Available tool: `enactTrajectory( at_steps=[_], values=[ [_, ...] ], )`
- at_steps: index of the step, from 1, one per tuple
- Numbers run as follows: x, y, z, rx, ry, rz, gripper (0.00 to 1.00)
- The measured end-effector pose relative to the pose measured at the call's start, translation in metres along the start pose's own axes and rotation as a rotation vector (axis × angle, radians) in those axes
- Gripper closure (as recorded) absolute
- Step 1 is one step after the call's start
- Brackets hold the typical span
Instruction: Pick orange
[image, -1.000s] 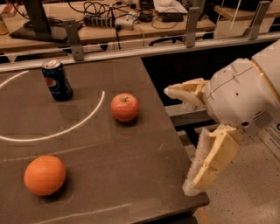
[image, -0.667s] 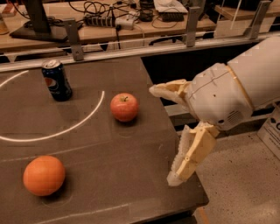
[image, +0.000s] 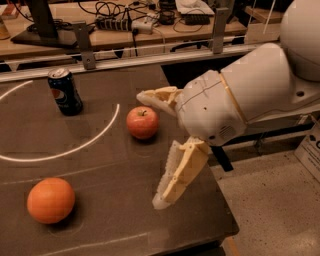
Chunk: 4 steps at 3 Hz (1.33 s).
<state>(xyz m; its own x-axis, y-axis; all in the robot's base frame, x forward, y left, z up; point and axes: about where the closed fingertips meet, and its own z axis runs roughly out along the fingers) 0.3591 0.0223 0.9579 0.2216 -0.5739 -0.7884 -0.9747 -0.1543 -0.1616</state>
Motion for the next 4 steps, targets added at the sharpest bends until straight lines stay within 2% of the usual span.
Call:
enactTrajectory(
  at_steps=[1,2,3,4],
  values=[
    [-0.006,-0.003,0.057,-0.014,-0.022,0.017,0.00],
    [-0.006,-0.007,0.059,0.003,-0.020,0.019,0.00],
    [-0.011,-0.009,0.070,-0.001,-0.048,-0.005,0.00],
    [-0.020,-0.016,0.096,-0.036,-0.111,-0.040,0.00]
  ],
)
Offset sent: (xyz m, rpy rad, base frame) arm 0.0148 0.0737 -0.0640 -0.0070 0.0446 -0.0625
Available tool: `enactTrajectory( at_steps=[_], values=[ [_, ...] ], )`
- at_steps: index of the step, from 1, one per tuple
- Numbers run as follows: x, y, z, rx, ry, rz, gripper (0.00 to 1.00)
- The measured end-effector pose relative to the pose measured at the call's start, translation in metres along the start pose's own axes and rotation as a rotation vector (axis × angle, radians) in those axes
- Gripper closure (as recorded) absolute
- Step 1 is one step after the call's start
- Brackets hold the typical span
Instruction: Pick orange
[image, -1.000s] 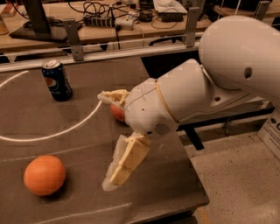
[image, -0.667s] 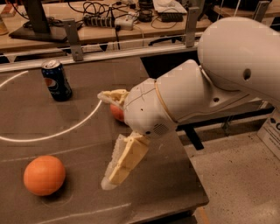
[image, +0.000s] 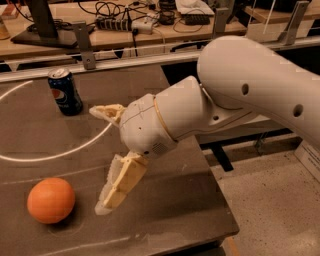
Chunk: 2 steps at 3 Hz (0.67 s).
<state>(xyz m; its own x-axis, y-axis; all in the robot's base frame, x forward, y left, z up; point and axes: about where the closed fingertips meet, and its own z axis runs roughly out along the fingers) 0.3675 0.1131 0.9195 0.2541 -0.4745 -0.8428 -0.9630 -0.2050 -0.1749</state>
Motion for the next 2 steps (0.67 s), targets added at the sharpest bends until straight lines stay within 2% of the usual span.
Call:
enactTrajectory(
  at_steps=[1,2],
  values=[
    [-0.001,-0.004,0.029,-0.053,-0.046,-0.001,0.00],
    [-0.004,-0.001,0.065,-0.146,-0.093,0.019,0.00]
  ],
)
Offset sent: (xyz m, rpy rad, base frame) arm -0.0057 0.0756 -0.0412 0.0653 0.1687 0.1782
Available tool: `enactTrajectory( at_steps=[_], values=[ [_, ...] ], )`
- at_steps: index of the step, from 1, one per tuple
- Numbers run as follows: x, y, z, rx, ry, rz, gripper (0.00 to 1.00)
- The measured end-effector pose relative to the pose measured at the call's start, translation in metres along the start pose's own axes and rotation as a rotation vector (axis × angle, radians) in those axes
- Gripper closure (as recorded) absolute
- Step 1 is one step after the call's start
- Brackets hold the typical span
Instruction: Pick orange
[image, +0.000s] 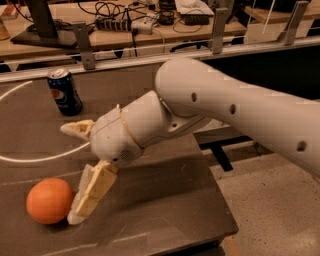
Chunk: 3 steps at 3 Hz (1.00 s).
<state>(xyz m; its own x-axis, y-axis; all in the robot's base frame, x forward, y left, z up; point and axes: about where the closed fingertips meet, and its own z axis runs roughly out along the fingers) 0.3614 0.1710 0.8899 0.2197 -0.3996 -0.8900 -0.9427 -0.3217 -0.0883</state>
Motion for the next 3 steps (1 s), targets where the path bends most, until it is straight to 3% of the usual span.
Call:
enactTrajectory(
  at_steps=[2,3],
  values=[
    [0.004,0.001,0.036,-0.073,-0.049,0.029,0.00],
    [0.005,0.008,0.046,-0.113,-0.073,0.047,0.18]
  ],
)
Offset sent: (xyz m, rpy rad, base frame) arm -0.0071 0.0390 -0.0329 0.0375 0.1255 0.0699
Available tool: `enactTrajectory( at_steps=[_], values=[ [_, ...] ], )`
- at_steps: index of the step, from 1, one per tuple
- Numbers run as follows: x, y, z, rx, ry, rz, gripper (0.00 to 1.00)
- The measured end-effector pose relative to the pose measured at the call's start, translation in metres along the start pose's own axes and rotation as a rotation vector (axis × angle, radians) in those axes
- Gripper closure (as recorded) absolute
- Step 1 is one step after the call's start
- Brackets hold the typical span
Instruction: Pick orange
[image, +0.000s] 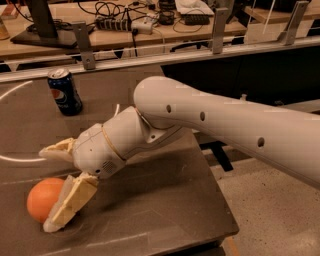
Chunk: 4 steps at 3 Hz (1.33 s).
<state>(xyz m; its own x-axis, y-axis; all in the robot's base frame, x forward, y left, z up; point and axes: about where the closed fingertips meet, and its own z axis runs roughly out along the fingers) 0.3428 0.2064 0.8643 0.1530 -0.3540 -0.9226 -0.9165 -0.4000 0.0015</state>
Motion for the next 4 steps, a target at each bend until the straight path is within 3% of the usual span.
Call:
enactTrajectory(
  at_steps=[2,3,4],
  values=[
    [0.000,0.010,0.013,-0.027,-0.043,0.022,0.64],
    [-0.028,-0.003,0.000,0.064,-0.109,-0.034,0.88],
    [-0.063,-0.015,-0.033,0.171,-0.123,-0.116,1.00]
  ],
)
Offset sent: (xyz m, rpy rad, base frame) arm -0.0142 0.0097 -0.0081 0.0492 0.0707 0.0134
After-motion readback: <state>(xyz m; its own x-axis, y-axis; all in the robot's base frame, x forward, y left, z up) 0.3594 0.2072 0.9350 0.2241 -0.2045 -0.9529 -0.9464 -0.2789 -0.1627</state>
